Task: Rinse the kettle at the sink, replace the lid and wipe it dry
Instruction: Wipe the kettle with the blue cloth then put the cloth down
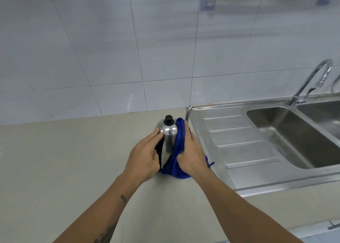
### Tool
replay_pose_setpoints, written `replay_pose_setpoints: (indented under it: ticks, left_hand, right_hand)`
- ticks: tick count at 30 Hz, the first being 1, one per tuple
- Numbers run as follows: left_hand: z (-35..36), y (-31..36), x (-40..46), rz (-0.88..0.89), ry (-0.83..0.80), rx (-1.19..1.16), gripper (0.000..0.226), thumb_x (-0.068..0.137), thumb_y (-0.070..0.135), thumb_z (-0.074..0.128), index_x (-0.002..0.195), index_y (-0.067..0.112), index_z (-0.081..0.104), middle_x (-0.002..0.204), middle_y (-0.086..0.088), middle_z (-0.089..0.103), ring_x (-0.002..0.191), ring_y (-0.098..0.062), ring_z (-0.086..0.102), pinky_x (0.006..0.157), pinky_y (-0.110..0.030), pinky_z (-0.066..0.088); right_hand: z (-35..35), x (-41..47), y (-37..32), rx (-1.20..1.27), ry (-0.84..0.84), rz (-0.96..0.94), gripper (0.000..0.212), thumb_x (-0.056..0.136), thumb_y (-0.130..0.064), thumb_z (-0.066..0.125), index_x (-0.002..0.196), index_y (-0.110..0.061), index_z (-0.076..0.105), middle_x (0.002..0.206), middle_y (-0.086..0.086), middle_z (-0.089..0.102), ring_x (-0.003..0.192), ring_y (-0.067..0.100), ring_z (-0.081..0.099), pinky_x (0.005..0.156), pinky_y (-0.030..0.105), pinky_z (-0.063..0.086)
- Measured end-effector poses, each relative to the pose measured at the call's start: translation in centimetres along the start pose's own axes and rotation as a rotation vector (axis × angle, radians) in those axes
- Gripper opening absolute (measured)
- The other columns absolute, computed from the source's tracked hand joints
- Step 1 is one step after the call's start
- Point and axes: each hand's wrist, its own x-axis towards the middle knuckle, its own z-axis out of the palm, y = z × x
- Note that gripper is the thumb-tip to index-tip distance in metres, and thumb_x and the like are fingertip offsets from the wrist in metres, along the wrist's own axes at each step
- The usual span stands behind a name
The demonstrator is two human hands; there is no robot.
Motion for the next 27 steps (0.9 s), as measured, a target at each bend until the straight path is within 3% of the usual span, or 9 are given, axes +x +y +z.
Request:
replay_pose_setpoints:
  ticks: [3, 5, 8, 12, 15, 19, 24, 27]
  left_hand:
    - [0.3, -0.4, 0.0, -0.035, 0.005, -0.008, 0.064, 0.084, -0.004, 0.048, 0.143, 0.022, 0.049, 0.153, 0.008, 0.042, 0.137, -0.015, 0.044, 0.107, -0.018, 0.032]
    - [0.4, -0.3, 0.0, -0.049, 0.015, -0.020, 0.066, 0.083, -0.004, 0.048, 0.143, 0.024, 0.049, 0.151, 0.010, 0.044, 0.136, -0.014, 0.045, 0.107, -0.019, 0.034]
    - [0.5, -0.1, 0.1, -0.065, 0.036, -0.045, 0.065, 0.083, -0.005, 0.049, 0.142, 0.023, 0.050, 0.149, 0.009, 0.047, 0.135, -0.014, 0.047, 0.108, -0.021, 0.036]
    - [0.3, -0.1, 0.0, -0.064, 0.049, -0.083, 0.065, 0.081, -0.007, 0.050, 0.139, 0.022, 0.054, 0.147, 0.007, 0.050, 0.133, -0.014, 0.048, 0.107, -0.021, 0.036]
    - [-0.1, -0.3, 0.2, -0.079, 0.055, -0.112, 0.065, 0.080, -0.009, 0.049, 0.136, 0.025, 0.055, 0.141, 0.012, 0.054, 0.129, -0.013, 0.052, 0.103, -0.018, 0.038]
    - [-0.3, -1.0, 0.4, -0.094, 0.064, -0.105, 0.069, 0.076, -0.014, 0.045, 0.132, 0.026, 0.057, 0.130, 0.012, 0.061, 0.120, -0.015, 0.057, 0.100, -0.023, 0.044]
    - [0.2, -1.3, 0.3, -0.102, 0.087, -0.090, 0.076, 0.073, -0.015, 0.044, 0.139, 0.022, 0.052, 0.133, 0.004, 0.061, 0.121, -0.016, 0.057, 0.103, -0.033, 0.047]
    - [0.5, -0.9, 0.0, -0.110, 0.101, -0.083, 0.074, 0.074, -0.014, 0.045, 0.140, 0.020, 0.051, 0.138, 0.003, 0.057, 0.125, -0.016, 0.053, 0.106, -0.027, 0.041]
  right_hand:
    - [-0.2, -0.5, 0.6, -0.016, 0.021, -0.018, 0.103, 0.083, 0.003, 0.052, 0.155, -0.039, -0.008, 0.156, 0.003, 0.024, 0.089, 0.028, 0.062, 0.071, 0.039, 0.055]
    - [-0.3, -0.6, 0.8, -0.013, 0.037, -0.064, 0.102, 0.084, 0.002, 0.049, 0.152, -0.046, -0.010, 0.160, 0.001, 0.016, 0.079, 0.026, 0.061, 0.064, 0.039, 0.056]
    - [0.2, -0.7, 1.1, -0.100, 0.060, -0.121, 0.095, 0.085, 0.001, 0.048, 0.155, -0.042, 0.001, 0.152, 0.001, 0.030, 0.096, 0.024, 0.057, 0.076, 0.041, 0.056]
    - [0.6, -0.5, 1.8, 0.211, -0.004, 0.121, 0.084, 0.088, 0.004, 0.050, 0.157, -0.030, 0.017, 0.134, 0.002, 0.047, 0.112, 0.020, 0.054, 0.093, 0.037, 0.052]
    - [0.4, -0.9, 1.9, 0.274, -0.047, 0.194, 0.082, 0.087, 0.001, 0.057, 0.155, -0.028, 0.023, 0.140, -0.002, 0.045, 0.116, 0.013, 0.049, 0.096, 0.032, 0.049]
    - [-0.1, -1.4, 1.8, 0.251, 0.108, 0.094, 0.073, 0.085, -0.003, 0.062, 0.150, -0.026, 0.036, 0.136, -0.007, 0.047, 0.115, 0.009, 0.046, 0.105, 0.030, 0.043]
    - [0.0, -0.9, 1.7, 0.063, 0.101, -0.010, 0.086, 0.083, -0.003, 0.059, 0.156, -0.023, 0.018, 0.126, -0.003, 0.044, 0.108, 0.016, 0.047, 0.090, 0.032, 0.049]
    - [0.3, -1.2, 1.9, 0.033, 0.093, -0.015, 0.077, 0.085, -0.001, 0.058, 0.153, -0.019, 0.026, 0.143, -0.002, 0.036, 0.122, 0.016, 0.044, 0.099, 0.030, 0.047]
